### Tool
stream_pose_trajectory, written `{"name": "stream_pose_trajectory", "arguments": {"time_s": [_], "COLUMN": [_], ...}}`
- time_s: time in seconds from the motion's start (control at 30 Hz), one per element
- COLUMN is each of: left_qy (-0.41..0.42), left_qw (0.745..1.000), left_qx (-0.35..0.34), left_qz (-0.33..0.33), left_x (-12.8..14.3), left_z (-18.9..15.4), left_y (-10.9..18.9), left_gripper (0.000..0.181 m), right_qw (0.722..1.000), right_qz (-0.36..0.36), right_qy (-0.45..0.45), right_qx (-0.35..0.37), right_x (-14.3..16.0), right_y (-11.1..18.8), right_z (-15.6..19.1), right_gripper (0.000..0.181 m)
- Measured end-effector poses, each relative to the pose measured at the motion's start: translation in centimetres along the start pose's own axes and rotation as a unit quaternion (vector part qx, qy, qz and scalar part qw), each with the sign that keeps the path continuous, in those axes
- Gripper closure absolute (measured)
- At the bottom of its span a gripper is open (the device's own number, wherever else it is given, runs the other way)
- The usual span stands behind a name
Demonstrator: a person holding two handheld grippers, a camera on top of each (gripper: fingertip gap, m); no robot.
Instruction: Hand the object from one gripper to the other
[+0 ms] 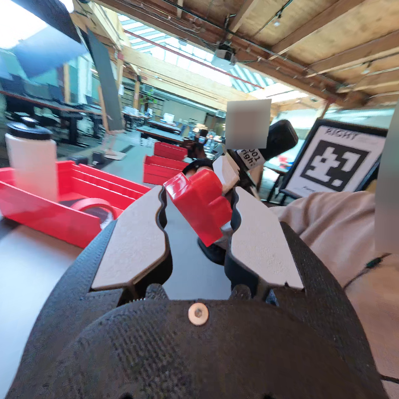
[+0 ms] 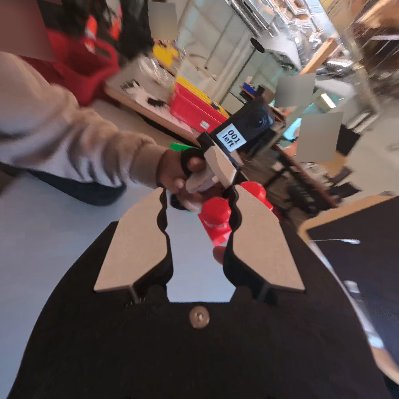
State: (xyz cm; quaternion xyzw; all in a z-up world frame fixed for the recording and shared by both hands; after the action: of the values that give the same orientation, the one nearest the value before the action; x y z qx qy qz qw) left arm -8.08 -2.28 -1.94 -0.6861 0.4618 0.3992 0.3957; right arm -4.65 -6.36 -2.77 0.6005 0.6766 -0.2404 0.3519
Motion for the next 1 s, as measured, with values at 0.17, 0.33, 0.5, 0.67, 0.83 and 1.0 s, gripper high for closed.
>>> {"name": "stream_pose_trajectory", "arguments": {"time_s": [0.17, 0.33, 0.5, 0.67, 0.83, 1.0], "left_qy": [-0.031, -0.142, -0.253, -0.204, -0.047, -0.044], "left_qw": [0.999, 0.990, 0.967, 0.978, 0.999, 0.993], "left_qx": [-0.020, -0.020, -0.017, -0.001, 0.001, -0.102], "left_qz": [-0.022, -0.014, 0.034, 0.046, 0.025, 0.041], "left_x": [-1.4, -1.2, 0.6, 0.4, -0.8, 0.1], "left_z": [0.0, -1.5, -3.3, -4.0, -2.5, 0.3], "left_y": [1.3, 1.2, -0.3, -0.4, 0.3, -0.4], "left_gripper": [0.133, 0.133, 0.133, 0.129, 0.118, 0.117], "right_qw": [0.992, 0.965, 0.949, 0.993, 0.959, 0.831], "right_qz": [-0.056, -0.084, -0.092, -0.049, 0.079, 0.236], "right_qy": [-0.115, -0.245, -0.276, -0.105, 0.192, 0.411], "right_qx": [-0.013, -0.048, -0.126, -0.020, 0.194, 0.291], "right_x": [0.8, 2.5, 2.2, 1.8, 2.5, 5.3], "right_y": [1.3, 1.4, -0.1, 0.4, 1.5, 1.4], "right_z": [-1.7, -2.6, -0.1, -1.1, -4.4, -6.0], "right_gripper": [0.123, 0.114, 0.135, 0.135, 0.135, 0.135]}}
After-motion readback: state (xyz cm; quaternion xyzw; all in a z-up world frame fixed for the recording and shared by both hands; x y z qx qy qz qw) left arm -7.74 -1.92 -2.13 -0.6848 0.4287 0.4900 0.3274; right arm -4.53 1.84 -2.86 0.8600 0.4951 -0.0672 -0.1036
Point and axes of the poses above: each gripper's, where its closed fingertips meet, y back along the fingers, x out of its underside, z = x × y across the jaws, the point moved 2 cm from there along y, back along the fingers, and after that the axes turned 7 degrees about y, right-handed, at the moved point
